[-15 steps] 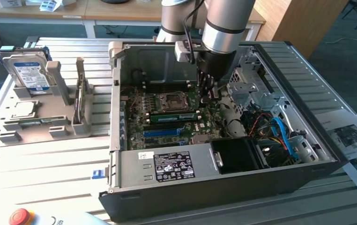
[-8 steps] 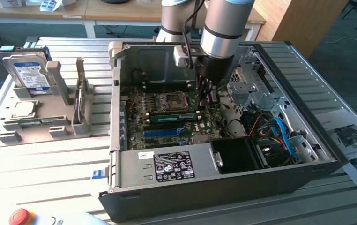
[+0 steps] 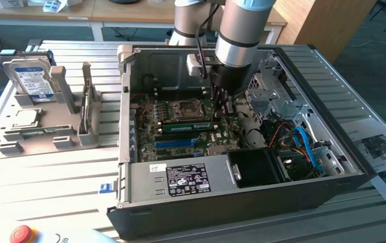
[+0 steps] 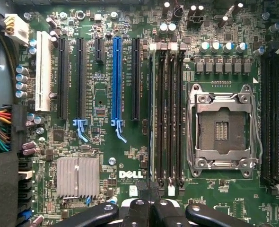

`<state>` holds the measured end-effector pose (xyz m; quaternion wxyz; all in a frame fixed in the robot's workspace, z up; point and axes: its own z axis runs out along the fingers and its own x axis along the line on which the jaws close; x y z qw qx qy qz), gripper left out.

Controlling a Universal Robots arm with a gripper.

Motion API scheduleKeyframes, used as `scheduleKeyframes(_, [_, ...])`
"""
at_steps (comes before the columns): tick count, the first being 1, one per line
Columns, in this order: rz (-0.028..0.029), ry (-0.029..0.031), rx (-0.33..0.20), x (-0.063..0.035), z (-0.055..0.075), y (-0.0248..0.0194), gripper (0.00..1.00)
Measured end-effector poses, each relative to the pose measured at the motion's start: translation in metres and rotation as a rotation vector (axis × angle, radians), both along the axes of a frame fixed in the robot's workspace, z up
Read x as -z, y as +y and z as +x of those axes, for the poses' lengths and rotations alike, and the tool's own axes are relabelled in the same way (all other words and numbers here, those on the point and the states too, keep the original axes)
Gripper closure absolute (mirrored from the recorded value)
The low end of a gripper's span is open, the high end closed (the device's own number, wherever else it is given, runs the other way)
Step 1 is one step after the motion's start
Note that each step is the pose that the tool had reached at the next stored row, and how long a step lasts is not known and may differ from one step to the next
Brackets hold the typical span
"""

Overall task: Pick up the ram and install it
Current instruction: 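Press down the ram until it locks into place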

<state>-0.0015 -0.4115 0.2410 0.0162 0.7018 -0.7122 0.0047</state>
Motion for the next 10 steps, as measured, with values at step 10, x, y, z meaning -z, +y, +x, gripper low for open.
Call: scheduleKeyframes(10, [0.0, -0.0002, 0.0, 0.008, 0.0, 0.0001, 0.9])
